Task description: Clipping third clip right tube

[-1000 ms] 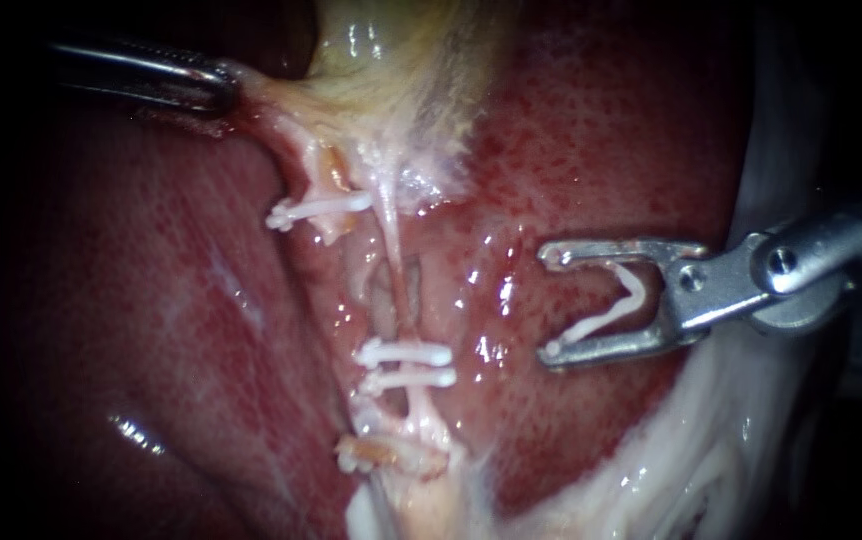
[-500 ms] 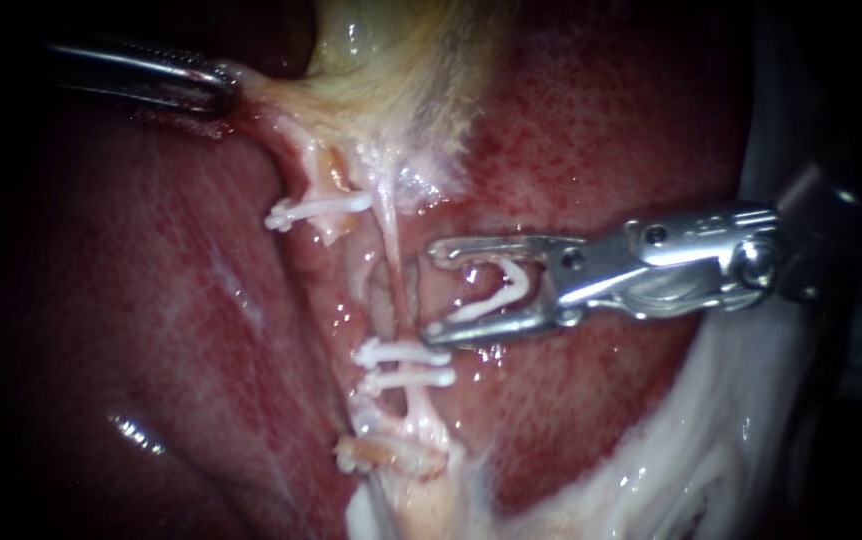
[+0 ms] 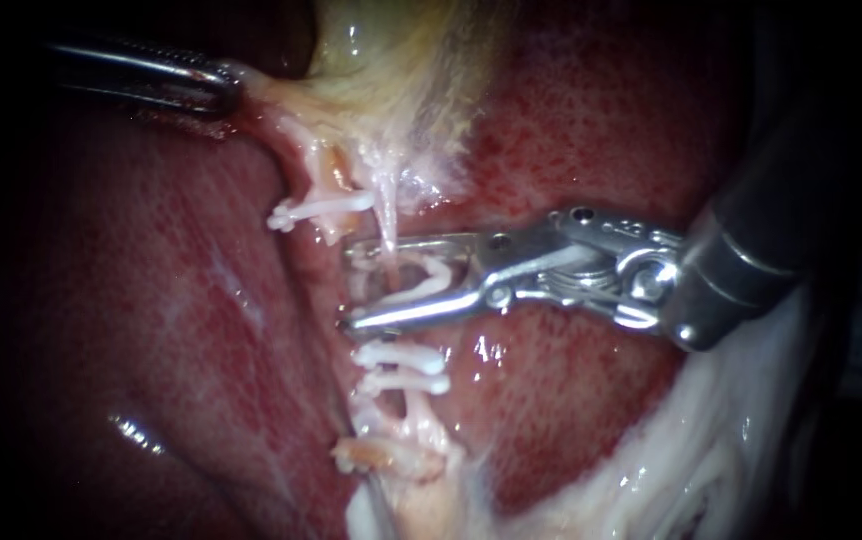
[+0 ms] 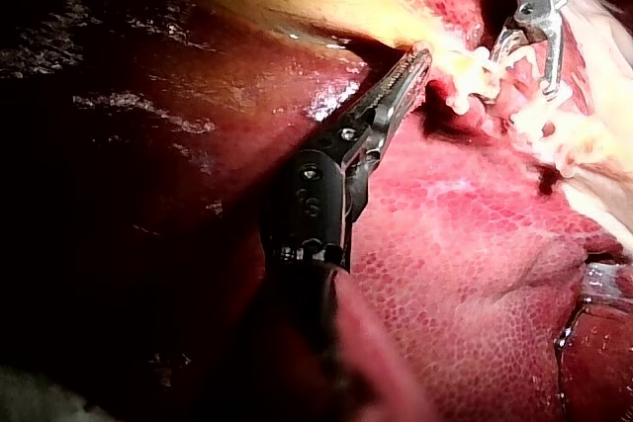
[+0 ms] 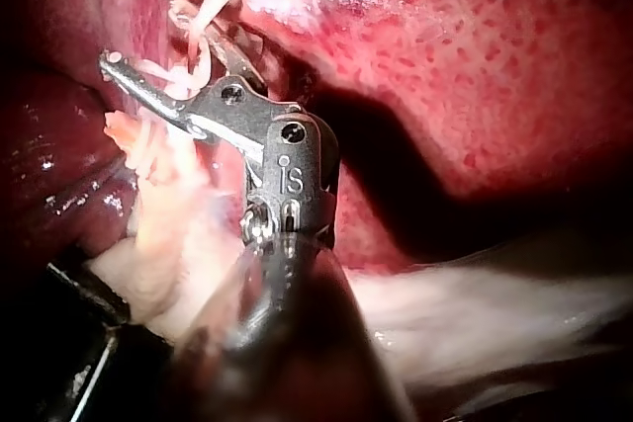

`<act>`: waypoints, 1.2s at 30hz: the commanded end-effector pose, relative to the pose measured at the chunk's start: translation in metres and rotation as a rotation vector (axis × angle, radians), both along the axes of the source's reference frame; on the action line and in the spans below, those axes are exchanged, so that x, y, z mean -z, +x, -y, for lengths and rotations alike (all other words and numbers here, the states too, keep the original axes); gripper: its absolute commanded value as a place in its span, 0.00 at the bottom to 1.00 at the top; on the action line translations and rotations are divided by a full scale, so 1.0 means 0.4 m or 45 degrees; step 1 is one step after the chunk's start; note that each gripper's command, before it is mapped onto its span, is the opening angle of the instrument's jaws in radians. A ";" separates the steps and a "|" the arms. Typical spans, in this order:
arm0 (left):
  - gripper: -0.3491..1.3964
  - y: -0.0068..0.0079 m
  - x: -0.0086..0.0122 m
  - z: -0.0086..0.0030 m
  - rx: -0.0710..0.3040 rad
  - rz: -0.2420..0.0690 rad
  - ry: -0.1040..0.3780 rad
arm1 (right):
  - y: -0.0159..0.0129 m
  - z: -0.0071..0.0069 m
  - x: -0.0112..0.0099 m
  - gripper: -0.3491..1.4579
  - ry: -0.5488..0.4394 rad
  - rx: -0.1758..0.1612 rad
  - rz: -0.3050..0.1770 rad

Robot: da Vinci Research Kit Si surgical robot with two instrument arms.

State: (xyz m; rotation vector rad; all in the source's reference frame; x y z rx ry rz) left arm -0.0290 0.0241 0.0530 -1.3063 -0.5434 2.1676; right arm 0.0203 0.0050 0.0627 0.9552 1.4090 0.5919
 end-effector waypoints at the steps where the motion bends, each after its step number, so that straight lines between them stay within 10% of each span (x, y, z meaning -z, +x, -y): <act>1: 0.00 0.0000 -0.0002 0.0000 0.000 0.000 0.000 | -0.0001 -0.0004 0.0013 0.46 0.002 0.005 -0.015; 14: 0.00 0.0000 -0.0004 -0.0001 -0.001 0.000 0.000 | -0.0026 -0.0028 0.0077 0.40 0.027 -0.001 -0.071; 26: 0.00 -0.0001 -0.0006 -0.0002 -0.001 0.000 0.000 | -0.0054 -0.0031 0.0079 0.00 0.089 0.011 -0.068; 36: 0.00 -0.0001 -0.0008 -0.0001 -0.001 0.000 0.000 | -0.0064 -0.0036 0.0073 0.00 0.182 0.033 -0.038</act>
